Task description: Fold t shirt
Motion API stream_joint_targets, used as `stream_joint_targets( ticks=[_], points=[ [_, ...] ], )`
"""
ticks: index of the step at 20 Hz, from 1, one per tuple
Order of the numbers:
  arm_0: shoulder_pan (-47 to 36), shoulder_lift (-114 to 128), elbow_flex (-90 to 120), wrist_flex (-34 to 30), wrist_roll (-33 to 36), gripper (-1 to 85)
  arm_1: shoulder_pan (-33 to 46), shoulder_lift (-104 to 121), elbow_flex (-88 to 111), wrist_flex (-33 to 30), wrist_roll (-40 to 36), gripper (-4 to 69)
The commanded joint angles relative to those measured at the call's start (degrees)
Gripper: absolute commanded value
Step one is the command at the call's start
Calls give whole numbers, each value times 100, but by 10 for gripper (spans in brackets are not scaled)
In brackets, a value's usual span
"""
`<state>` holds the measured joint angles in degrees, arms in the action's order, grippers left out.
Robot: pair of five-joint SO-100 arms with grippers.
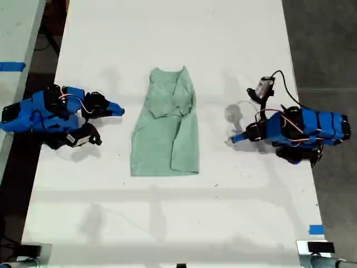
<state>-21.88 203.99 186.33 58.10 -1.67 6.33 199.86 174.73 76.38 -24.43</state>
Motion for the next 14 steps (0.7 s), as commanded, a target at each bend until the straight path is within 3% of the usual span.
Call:
stream_joint_targets(
  ticks=[1,3,7,11,14],
  points=[
    [510,176,44,-466,-404,-3,132,62,325,9,132,9],
    [659,141,-308,-439,-677,-3,149,62,325,9,167,9],
    [861,-483,-1784,220,-958,-3,149,62,325,9,185,9],
    [932,-4307,-4359,457,-501,-1,149,62,325,9,220,9],
    [1081,-6732,-6012,1274,-554,43,149,53,325,9,220,9]
  ],
)
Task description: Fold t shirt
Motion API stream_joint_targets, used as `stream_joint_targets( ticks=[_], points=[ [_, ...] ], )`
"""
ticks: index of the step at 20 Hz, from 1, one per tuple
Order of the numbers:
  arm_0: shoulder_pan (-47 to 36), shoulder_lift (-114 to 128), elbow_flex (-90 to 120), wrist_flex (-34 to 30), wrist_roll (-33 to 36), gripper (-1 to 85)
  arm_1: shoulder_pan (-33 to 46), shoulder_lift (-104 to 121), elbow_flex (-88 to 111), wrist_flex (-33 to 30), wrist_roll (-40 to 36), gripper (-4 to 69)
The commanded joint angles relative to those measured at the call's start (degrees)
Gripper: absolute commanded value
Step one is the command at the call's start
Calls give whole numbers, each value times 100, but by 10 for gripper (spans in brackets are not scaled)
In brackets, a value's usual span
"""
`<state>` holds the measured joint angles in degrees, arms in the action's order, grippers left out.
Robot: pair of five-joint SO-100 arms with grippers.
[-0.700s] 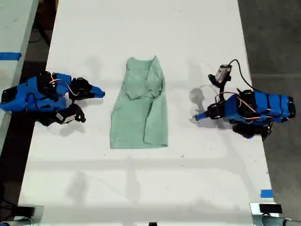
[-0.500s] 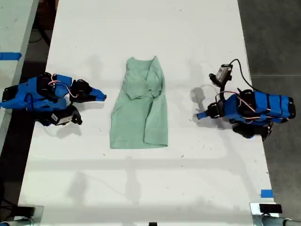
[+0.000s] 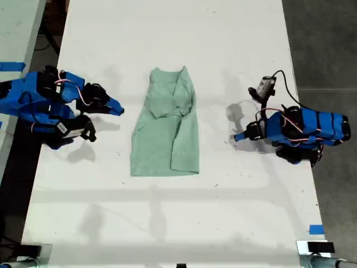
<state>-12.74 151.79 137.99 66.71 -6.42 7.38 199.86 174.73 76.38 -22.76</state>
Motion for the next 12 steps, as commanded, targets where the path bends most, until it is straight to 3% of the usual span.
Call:
stream_joint_targets(
  ticks=[1,3,5,12],
  points=[
    [220,-2268,-1529,642,-149,90,35,53,325,9,53,9],
    [519,-3806,-2188,1002,-475,172,44,53,325,9,26,9],
    [914,-4913,-2654,747,-554,195,35,53,325,9,9,9],
    [1371,-6275,-2962,316,-809,186,0,53,325,9,9,9]
  ],
)
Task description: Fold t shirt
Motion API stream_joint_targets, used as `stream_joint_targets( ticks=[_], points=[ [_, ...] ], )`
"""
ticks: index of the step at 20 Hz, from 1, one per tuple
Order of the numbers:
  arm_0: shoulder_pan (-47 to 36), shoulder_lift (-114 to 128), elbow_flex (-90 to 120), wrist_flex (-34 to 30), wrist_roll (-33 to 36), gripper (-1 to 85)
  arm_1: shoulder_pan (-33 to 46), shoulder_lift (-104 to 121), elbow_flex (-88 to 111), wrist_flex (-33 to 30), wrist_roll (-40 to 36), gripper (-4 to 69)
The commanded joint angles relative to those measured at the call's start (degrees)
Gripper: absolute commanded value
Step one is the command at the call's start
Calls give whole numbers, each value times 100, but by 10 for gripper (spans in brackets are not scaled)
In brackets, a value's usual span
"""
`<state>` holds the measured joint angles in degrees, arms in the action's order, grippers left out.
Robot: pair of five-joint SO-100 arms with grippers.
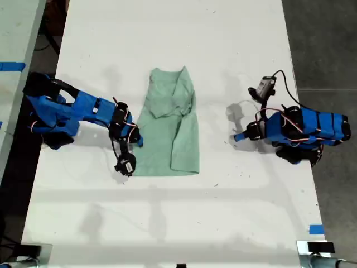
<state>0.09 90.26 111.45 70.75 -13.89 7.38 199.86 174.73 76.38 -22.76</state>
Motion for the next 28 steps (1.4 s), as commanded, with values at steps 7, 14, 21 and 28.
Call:
stream_joint_targets(
  ticks=[7,14,21,28],
  points=[
    [26,650,-369,149,-176,-3,0,53,325,9,18,9],
    [-519,1415,-2092,1890,853,-3,9,53,325,9,18,9],
    [-712,-1635,-5502,1644,1890,163,9,53,325,9,18,9],
    [-536,-1116,-5502,967,1705,153,9,53,325,9,-9,9]
  ],
)
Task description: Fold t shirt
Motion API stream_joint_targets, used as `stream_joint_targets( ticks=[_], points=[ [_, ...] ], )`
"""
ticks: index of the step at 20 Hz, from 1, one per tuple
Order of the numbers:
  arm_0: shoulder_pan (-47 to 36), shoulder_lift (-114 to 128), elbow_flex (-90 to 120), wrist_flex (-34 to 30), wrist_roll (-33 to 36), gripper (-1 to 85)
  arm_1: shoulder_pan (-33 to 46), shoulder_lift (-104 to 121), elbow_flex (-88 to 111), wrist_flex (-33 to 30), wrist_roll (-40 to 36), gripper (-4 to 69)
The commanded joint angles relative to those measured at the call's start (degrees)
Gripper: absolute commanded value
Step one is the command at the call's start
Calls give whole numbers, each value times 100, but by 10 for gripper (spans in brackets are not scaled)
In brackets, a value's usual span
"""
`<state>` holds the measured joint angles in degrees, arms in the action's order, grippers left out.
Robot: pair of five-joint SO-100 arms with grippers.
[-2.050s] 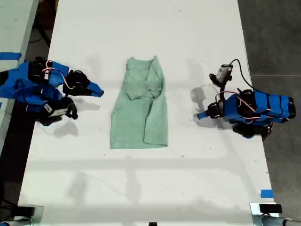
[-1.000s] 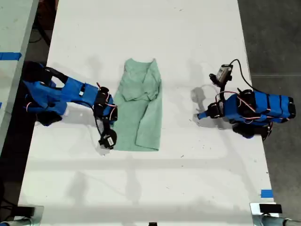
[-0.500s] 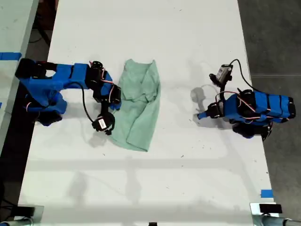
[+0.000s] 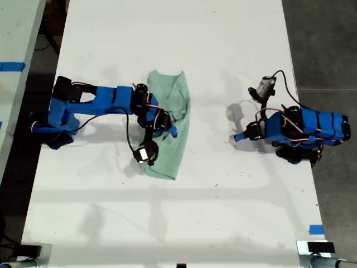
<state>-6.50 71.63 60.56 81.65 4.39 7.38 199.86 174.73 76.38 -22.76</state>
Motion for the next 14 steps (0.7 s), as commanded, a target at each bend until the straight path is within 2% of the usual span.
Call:
stream_joint_targets(
  ticks=[1,5,9,11,14],
  points=[
    [202,949,-413,-211,-176,147,9,53,325,9,0,9],
    [396,853,-404,-466,-299,140,18,53,325,9,0,9],
    [255,-580,-404,-703,-290,150,9,53,325,9,9,9],
    [167,-1063,-404,-633,-299,150,9,53,325,9,-9,9],
    [132,-352,-404,-404,-316,135,9,53,325,9,-18,9]
  ],
)
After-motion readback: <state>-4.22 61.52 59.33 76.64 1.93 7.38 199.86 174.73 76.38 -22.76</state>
